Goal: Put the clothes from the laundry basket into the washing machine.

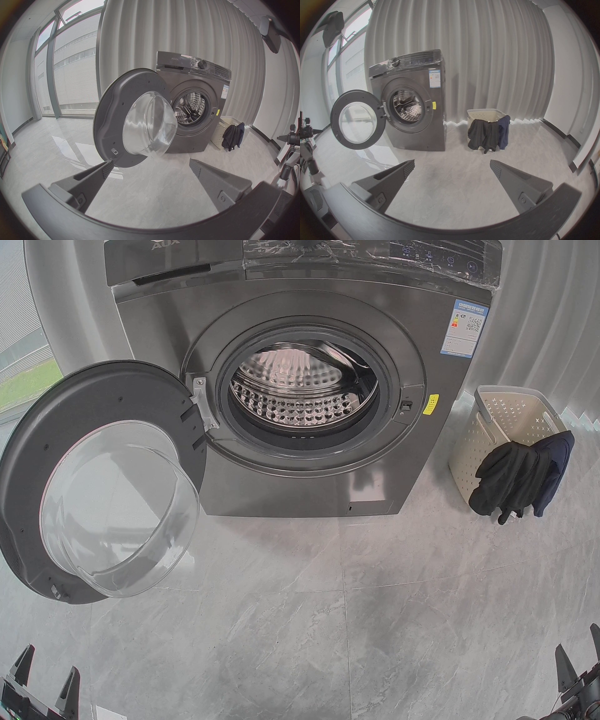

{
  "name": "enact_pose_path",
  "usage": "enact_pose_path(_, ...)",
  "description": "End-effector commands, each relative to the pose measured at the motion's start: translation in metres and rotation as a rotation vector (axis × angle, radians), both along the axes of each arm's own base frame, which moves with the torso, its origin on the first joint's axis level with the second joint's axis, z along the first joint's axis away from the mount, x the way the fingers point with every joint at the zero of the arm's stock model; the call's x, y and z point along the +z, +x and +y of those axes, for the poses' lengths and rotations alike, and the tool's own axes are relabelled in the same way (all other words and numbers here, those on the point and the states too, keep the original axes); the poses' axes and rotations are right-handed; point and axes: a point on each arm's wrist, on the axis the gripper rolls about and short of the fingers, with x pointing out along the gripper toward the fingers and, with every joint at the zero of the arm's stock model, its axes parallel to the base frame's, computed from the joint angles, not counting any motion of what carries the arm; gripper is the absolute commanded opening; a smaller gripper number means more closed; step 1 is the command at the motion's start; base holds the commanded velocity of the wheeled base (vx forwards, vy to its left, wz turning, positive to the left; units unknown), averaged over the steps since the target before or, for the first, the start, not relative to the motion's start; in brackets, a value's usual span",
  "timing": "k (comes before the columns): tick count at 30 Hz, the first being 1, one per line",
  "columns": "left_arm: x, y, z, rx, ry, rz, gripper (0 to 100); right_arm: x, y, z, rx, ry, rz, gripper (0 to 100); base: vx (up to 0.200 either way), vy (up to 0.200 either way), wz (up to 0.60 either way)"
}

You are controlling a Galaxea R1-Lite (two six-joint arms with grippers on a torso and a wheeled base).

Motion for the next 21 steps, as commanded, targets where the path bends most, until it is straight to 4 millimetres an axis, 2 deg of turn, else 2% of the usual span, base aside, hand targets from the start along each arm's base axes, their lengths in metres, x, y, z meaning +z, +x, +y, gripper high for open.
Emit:
enact_pose_path(1, -0.0047, 0.0003, 0.0, -0.002, 0.001, 0.004, 100, -0.0041, 0.0007, -0.0001, -0.002, 0.005, 0.0, 100, 0.0, -0.2, 0.0)
enact_pose_path(21, -0.0048, 0.0002, 0.0, 0.001, -0.004, 0.003, 100, -0.0041, 0.0007, -0.0001, -0.001, -0.003, 0.001, 100, 0.0, -0.2, 0.0)
